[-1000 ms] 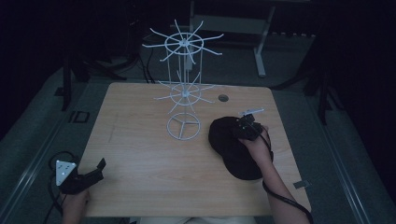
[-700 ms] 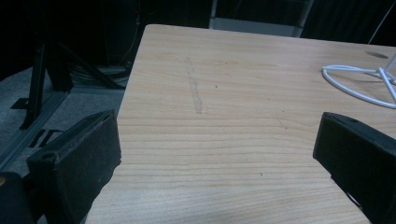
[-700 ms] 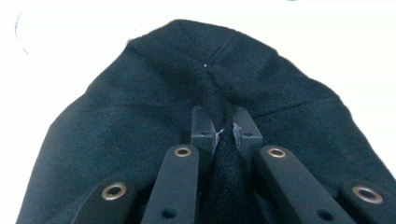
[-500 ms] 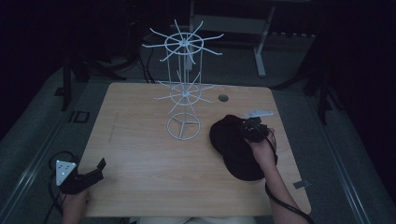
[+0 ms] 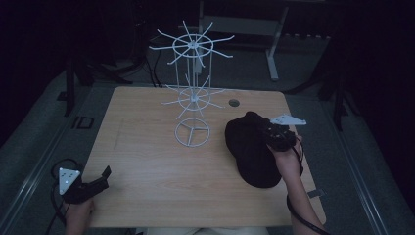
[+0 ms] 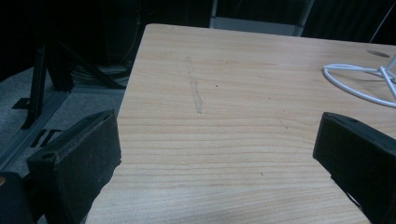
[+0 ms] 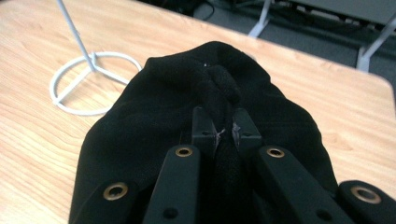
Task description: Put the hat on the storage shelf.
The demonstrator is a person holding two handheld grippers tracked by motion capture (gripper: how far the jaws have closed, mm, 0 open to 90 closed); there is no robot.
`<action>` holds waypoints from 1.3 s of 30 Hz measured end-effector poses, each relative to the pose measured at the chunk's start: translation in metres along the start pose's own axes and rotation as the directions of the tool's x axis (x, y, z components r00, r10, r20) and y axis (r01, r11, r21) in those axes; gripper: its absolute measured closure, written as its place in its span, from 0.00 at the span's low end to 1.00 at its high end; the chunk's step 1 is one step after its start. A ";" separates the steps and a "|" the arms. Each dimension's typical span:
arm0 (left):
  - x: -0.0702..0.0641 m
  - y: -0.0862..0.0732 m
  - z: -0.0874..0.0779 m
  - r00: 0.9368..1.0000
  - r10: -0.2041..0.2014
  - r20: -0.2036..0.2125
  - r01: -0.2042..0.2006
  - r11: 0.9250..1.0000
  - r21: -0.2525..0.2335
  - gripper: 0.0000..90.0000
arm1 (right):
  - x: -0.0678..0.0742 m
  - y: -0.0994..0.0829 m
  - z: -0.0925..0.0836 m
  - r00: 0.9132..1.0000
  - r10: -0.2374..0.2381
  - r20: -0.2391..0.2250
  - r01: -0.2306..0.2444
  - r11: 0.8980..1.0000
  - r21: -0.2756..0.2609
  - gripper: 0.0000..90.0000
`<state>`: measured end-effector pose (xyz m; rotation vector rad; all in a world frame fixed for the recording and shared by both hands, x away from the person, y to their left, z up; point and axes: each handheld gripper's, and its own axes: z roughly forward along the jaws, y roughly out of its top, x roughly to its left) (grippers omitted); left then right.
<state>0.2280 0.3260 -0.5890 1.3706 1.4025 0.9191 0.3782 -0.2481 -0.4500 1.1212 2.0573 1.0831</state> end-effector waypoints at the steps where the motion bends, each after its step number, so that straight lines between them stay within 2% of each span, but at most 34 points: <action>1: 0.000 0.000 0.000 1.000 0.000 0.000 0.000 1.000 0.000 0.02 | 0.000 0.001 -0.005 1.000 0.004 0.000 -0.004 1.000 -0.015 0.93; 5: 0.000 0.000 0.000 1.000 0.000 -0.001 0.000 1.000 0.000 0.02 | 0.000 0.009 -0.026 1.000 0.001 -0.004 -0.001 0.997 -0.082 0.93; 8: 0.000 0.000 0.000 1.000 0.001 -0.002 -0.001 1.000 0.000 0.02 | 0.002 0.017 -0.045 1.000 0.005 -0.002 -0.005 0.990 -0.139 0.93; 15: 0.000 0.000 0.000 1.000 0.000 -0.002 0.000 1.000 0.000 0.02 | 0.009 0.037 -0.088 1.000 -0.006 -0.003 0.005 0.965 -0.261 0.93; 18: 0.000 0.000 0.000 1.000 0.000 -0.001 0.000 1.000 -0.001 0.02 | 0.012 0.046 -0.105 1.000 -0.003 -0.002 0.002 0.951 -0.310 0.93; 19: 0.000 0.000 0.000 1.000 0.000 -0.001 0.000 1.000 -0.001 0.02 | 0.012 0.046 -0.105 1.000 -0.003 -0.002 0.002 0.951 -0.310 0.93; 20: 0.000 0.000 0.000 1.000 0.001 -0.001 -0.001 1.000 -0.001 0.02 | 0.015 0.055 -0.121 1.000 -0.016 -0.002 0.014 0.936 -0.352 0.93; 23: 0.000 0.000 0.000 1.000 0.003 -0.001 -0.003 1.000 0.001 0.02 | 0.018 0.065 -0.135 1.000 -0.029 -0.002 0.026 0.921 -0.389 0.93; 24: 0.000 0.000 0.000 1.000 0.002 -0.002 -0.002 1.000 0.000 0.02 | 0.018 0.065 -0.135 1.000 -0.029 -0.002 0.026 0.921 -0.389 0.93; 25: 0.000 0.000 0.000 1.000 0.001 -0.002 -0.001 1.000 0.000 0.02 | 0.021 0.075 -0.147 0.999 -0.039 0.005 0.037 0.905 -0.424 0.93; 29: 0.000 0.000 0.000 1.000 0.003 -0.002 -0.003 1.000 -0.001 0.02 | 0.024 0.091 -0.166 0.999 -0.050 0.011 0.048 0.873 -0.485 0.93; 30: 0.000 0.000 0.000 1.000 0.002 -0.001 -0.002 1.000 -0.001 0.02 | 0.024 0.091 -0.166 0.999 -0.050 0.011 0.048 0.873 -0.485 0.93; 33: 0.000 0.000 0.000 1.000 0.003 -0.001 -0.003 1.000 0.001 0.02 | 0.028 0.108 -0.180 0.998 -0.064 0.025 0.067 0.848 -0.525 0.93; 34: 0.000 0.000 0.000 1.000 0.002 -0.002 -0.002 1.000 0.000 0.02 | 0.030 0.112 -0.183 0.997 -0.070 0.027 0.073 0.845 -0.529 0.93; 39: 0.000 0.000 0.000 1.000 0.005 -0.002 -0.005 1.000 -0.002 0.02 | 0.039 0.135 -0.191 0.996 -0.090 0.018 0.084 0.817 -0.571 0.93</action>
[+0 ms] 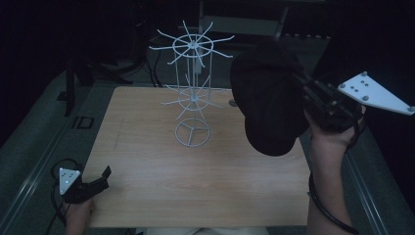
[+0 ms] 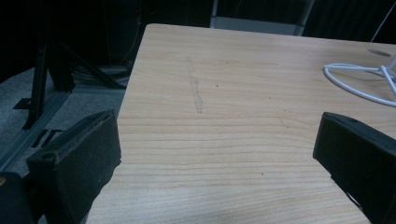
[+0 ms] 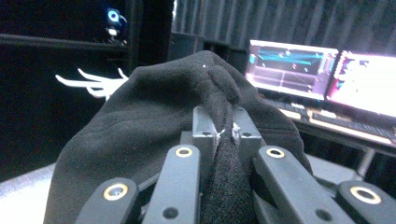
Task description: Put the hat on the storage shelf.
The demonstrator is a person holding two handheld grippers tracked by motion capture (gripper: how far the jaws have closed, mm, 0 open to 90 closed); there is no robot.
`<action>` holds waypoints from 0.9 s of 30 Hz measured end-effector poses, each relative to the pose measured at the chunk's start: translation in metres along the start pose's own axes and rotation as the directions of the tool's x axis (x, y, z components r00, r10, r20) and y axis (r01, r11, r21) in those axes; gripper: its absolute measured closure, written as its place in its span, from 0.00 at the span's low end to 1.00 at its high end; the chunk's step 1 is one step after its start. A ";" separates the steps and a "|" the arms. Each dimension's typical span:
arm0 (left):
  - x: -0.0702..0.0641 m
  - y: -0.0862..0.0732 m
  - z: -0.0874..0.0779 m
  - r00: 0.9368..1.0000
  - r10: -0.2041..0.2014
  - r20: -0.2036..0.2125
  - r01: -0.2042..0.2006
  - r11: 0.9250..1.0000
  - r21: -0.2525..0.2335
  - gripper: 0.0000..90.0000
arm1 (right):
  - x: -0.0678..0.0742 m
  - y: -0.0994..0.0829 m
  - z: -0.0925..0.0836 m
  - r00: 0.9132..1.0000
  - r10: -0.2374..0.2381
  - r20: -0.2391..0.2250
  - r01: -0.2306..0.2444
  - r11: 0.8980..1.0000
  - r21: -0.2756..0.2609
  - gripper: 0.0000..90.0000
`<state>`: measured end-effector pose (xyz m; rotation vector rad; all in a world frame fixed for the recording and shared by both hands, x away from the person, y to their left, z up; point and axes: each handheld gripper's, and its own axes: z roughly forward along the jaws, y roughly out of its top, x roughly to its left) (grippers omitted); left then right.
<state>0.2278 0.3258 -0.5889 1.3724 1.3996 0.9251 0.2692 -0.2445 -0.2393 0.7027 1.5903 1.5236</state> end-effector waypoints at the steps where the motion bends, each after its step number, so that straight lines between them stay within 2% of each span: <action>1: 0.000 0.000 0.000 1.000 -0.002 0.000 0.002 1.000 0.001 0.02 | 0.002 0.004 0.002 1.000 -0.002 -0.008 0.002 1.000 -0.006 0.93; 5: 0.000 0.000 0.001 1.000 -0.007 0.000 0.007 1.000 0.003 0.02 | 0.013 0.017 0.012 0.999 -0.022 -0.040 0.021 1.000 -0.021 0.93; 9: 0.000 0.000 0.000 1.000 -0.001 0.002 0.001 1.000 0.001 0.02 | 0.025 0.023 0.026 0.997 -0.009 -0.079 0.007 0.999 -0.032 0.93; 14: 0.001 0.000 0.000 1.000 -0.007 0.006 0.007 1.000 0.000 0.02 | 0.041 0.026 0.048 0.993 0.002 -0.121 -0.004 1.000 -0.018 0.93; 17: 0.001 0.000 0.000 1.000 -0.008 0.007 0.008 1.000 -0.001 0.02 | 0.048 0.026 0.060 0.991 -0.006 -0.136 0.005 1.000 -0.005 0.93; 21: 0.001 0.000 0.000 1.000 -0.007 0.008 0.007 1.000 -0.002 0.02 | 0.055 0.021 0.074 0.986 -0.015 -0.167 0.019 1.000 0.023 0.93; 27: 0.001 0.000 0.000 1.000 -0.005 0.007 0.005 1.000 0.000 0.02 | 0.056 0.003 0.080 0.983 -0.008 -0.181 0.018 0.998 0.057 0.93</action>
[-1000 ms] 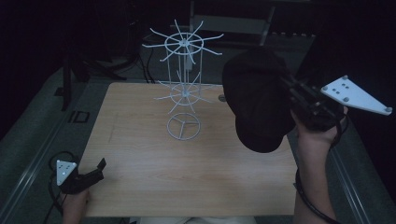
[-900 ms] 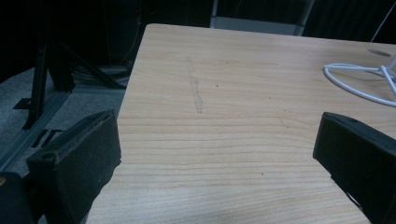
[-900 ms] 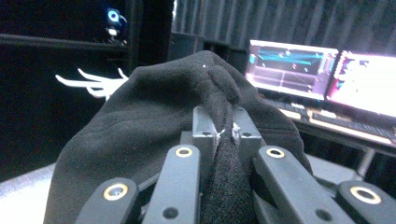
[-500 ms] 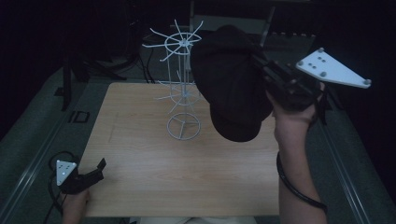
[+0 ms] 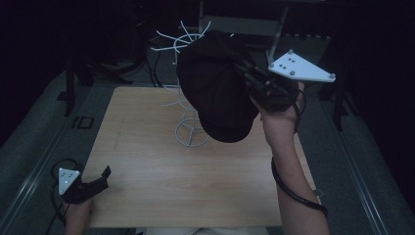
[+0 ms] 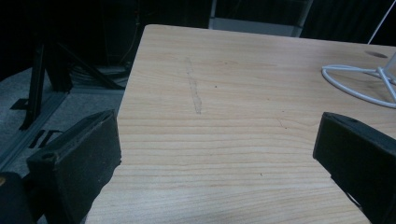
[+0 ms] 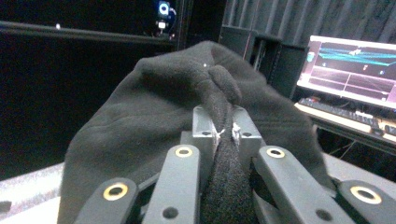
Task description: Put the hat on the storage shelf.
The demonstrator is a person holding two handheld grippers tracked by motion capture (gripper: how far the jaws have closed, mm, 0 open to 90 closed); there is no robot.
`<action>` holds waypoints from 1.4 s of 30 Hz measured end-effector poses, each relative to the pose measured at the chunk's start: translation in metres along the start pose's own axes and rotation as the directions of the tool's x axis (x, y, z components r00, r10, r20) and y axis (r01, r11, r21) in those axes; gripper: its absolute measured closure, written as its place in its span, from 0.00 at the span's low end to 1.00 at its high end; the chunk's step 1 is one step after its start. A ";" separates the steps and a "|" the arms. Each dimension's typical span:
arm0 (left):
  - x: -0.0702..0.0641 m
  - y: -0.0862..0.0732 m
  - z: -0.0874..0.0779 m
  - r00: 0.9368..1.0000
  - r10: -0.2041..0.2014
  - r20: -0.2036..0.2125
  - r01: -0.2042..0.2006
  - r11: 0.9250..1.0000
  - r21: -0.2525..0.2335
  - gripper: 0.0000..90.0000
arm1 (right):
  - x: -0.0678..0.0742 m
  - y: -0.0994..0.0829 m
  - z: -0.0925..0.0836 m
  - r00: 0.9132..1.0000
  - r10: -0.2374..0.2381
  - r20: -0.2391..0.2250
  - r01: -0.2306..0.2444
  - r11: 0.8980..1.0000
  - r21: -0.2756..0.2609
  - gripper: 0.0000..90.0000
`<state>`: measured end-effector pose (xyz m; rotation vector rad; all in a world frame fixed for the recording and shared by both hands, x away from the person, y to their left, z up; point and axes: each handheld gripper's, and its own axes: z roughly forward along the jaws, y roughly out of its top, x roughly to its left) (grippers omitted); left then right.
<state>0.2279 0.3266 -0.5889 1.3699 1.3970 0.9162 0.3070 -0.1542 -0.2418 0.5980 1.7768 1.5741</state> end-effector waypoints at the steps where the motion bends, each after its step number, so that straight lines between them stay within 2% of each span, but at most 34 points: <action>1: 0.000 0.000 0.000 1.000 0.000 -0.001 0.000 1.000 0.000 0.02 | 0.000 -0.003 0.000 1.000 0.004 -0.003 -0.004 1.000 0.004 0.93; 8: 0.000 0.000 0.000 1.000 -0.001 -0.003 0.001 1.000 0.000 0.02 | 0.004 -0.025 0.002 0.999 -0.006 -0.031 0.007 0.999 0.038 0.92; 17: -0.001 0.000 0.000 1.000 0.001 -0.003 -0.001 1.000 0.000 0.02 | 0.009 -0.052 0.008 0.998 0.020 -0.062 -0.016 0.998 0.065 0.92; 25: 0.000 0.000 0.000 1.000 -0.001 -0.003 0.001 1.000 0.001 0.02 | 0.009 -0.063 0.010 0.997 0.030 -0.074 -0.024 0.997 0.074 0.85; 28: -0.001 0.000 0.000 1.000 -0.001 -0.004 0.001 1.000 0.001 0.02 | 0.009 -0.064 0.009 0.996 0.033 -0.084 -0.027 0.997 0.070 0.75; 32: -0.001 0.000 0.000 1.000 -0.001 -0.004 0.001 1.000 0.001 0.02 | 0.007 -0.065 0.003 0.995 0.044 -0.085 -0.040 0.997 0.059 0.56; 36: -0.001 0.000 0.000 1.000 0.001 -0.004 -0.001 1.000 0.002 0.02 | 0.002 -0.066 -0.004 0.995 0.056 -0.079 -0.053 0.998 0.042 0.43; 42: -0.001 0.000 0.000 1.000 0.001 -0.005 -0.001 1.000 0.003 0.02 | -0.006 -0.080 -0.019 0.998 0.042 -0.043 -0.040 0.998 0.039 0.30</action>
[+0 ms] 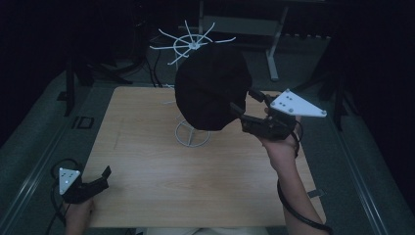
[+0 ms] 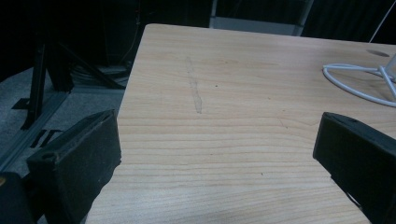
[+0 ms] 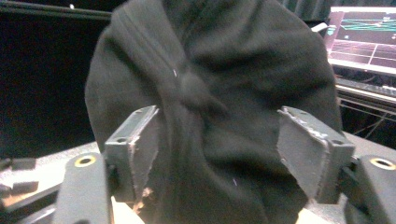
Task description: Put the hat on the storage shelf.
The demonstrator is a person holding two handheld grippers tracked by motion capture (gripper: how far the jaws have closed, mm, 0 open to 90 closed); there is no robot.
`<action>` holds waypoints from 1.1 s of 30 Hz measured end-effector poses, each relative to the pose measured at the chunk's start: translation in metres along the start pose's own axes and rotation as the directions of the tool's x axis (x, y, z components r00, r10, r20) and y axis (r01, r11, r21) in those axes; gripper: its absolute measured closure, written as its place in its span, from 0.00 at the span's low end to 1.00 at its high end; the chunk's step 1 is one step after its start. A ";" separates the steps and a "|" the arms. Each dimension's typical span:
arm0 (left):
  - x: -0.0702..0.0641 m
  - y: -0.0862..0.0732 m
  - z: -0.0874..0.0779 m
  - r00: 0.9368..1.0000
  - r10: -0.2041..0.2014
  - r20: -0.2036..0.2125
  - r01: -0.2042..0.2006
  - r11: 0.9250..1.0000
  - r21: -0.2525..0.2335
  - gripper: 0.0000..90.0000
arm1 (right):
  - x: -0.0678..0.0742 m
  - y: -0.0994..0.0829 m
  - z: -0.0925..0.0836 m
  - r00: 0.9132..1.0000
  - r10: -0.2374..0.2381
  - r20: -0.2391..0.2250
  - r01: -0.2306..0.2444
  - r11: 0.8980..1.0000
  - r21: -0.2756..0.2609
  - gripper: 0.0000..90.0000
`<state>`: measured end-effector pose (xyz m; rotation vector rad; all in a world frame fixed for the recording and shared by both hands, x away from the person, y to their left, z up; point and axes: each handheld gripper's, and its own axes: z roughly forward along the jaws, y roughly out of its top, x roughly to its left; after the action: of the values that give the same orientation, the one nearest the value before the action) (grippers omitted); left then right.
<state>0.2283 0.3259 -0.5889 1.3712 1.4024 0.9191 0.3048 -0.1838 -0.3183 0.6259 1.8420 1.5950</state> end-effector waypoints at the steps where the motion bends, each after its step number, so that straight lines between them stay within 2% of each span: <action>1: 0.000 0.000 0.000 1.000 -0.001 -0.001 0.001 1.000 0.000 0.02 | -0.002 -0.004 -0.002 1.000 0.010 0.003 -0.010 1.000 0.006 0.27; 5: 0.000 0.000 0.000 1.000 0.001 -0.002 -0.001 1.000 0.001 0.02 | -0.007 -0.020 -0.007 1.000 0.020 0.003 -0.020 0.999 0.038 0.18; 8: 0.000 0.000 0.000 1.000 0.002 -0.002 -0.002 1.000 0.001 0.02 | -0.010 -0.031 -0.009 0.999 0.037 -0.007 -0.036 0.998 0.053 0.17; 10: 0.000 0.000 0.000 1.000 0.004 -0.002 -0.004 1.000 0.002 0.02 | -0.014 -0.048 -0.009 0.998 0.066 -0.016 -0.064 0.994 0.084 0.16; 15: 0.000 0.000 0.000 1.000 0.001 -0.002 -0.001 1.000 0.001 0.02 | -0.021 -0.078 -0.006 0.996 0.088 -0.007 -0.086 0.987 0.138 0.15; 20: 0.000 0.000 0.000 1.000 0.000 -0.001 0.000 1.000 -0.001 0.02 | -0.026 -0.108 -0.003 0.996 0.088 0.012 -0.089 0.980 0.175 0.16; 23: 0.000 0.000 0.000 1.000 0.002 -0.002 -0.002 1.000 0.000 0.02 | -0.030 -0.126 0.000 0.997 0.075 0.021 -0.077 0.973 0.216 0.16; 28: 0.000 0.000 0.000 1.000 0.001 -0.001 -0.001 1.000 0.000 0.02 | -0.039 -0.153 0.000 0.994 0.095 0.055 -0.106 0.963 0.246 0.16; 33: 0.000 0.000 0.000 1.000 0.002 0.002 -0.002 1.000 0.001 0.02 | -0.048 -0.171 -0.003 0.991 0.107 0.085 -0.126 0.955 0.269 0.16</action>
<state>0.2281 0.3259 -0.5890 1.3738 1.4007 0.9178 0.3429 -0.2468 -0.4796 0.9171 2.0233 1.3805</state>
